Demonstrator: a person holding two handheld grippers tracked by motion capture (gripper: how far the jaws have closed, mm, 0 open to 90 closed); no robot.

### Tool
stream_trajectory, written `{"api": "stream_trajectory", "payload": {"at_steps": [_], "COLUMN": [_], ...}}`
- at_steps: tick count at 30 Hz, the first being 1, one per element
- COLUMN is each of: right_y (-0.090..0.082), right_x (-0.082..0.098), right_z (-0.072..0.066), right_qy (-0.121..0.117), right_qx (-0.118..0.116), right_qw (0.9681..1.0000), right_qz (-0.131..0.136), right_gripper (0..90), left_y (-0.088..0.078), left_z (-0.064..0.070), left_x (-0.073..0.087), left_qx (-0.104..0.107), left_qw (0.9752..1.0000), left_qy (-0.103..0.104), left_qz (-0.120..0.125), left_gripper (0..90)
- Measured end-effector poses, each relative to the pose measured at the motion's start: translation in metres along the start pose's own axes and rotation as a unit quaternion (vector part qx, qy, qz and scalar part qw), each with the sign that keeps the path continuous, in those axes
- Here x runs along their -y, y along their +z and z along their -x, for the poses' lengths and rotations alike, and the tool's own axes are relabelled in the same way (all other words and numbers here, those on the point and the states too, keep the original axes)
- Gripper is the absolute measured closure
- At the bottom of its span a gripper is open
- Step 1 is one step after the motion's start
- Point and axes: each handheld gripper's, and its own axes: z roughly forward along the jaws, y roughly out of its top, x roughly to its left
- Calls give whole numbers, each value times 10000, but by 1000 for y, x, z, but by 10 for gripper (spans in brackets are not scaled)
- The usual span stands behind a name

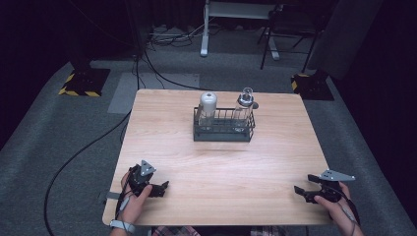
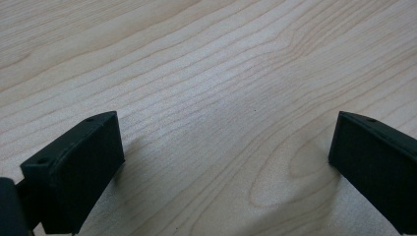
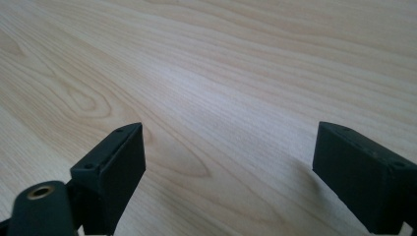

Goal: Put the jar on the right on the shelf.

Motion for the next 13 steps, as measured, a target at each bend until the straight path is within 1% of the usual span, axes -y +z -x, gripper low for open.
{"api": "stream_trajectory", "payload": {"at_steps": [2, 5, 7, 9, 10, 13], "right_y": [0, 0, 0, 1, 1, 1], "right_x": [3, 6, 7, 8, 8, 8], "right_z": [0, 0, -1, -5, -5, -5], "right_qy": [16, -33, -162, -404, -379, -362], "right_qx": [9, 78, 168, 315, 340, 346], "right_qw": [10000, 10000, 9997, 9985, 9985, 9985], "right_qz": [-44, -17, -61, -169, -204, -211], "right_gripper": [123, 121, 113, 78, 59, 51], "left_y": [0, 0, 0, 0, 0, 0], "left_z": [0, 0, 0, 0, 0, 0], "left_x": [0, 0, 0, 0, 0, 0], "left_qx": [0, 1, -1, 0, -1, -1], "left_qw": [10000, 10000, 10000, 10000, 10000, 10000], "left_qy": [-2, -1, -1, -3, -1, 1], "left_qz": [1, 0, 1, 2, 0, 0], "left_gripper": [0, 0, 0, 0, 0, 0]}}
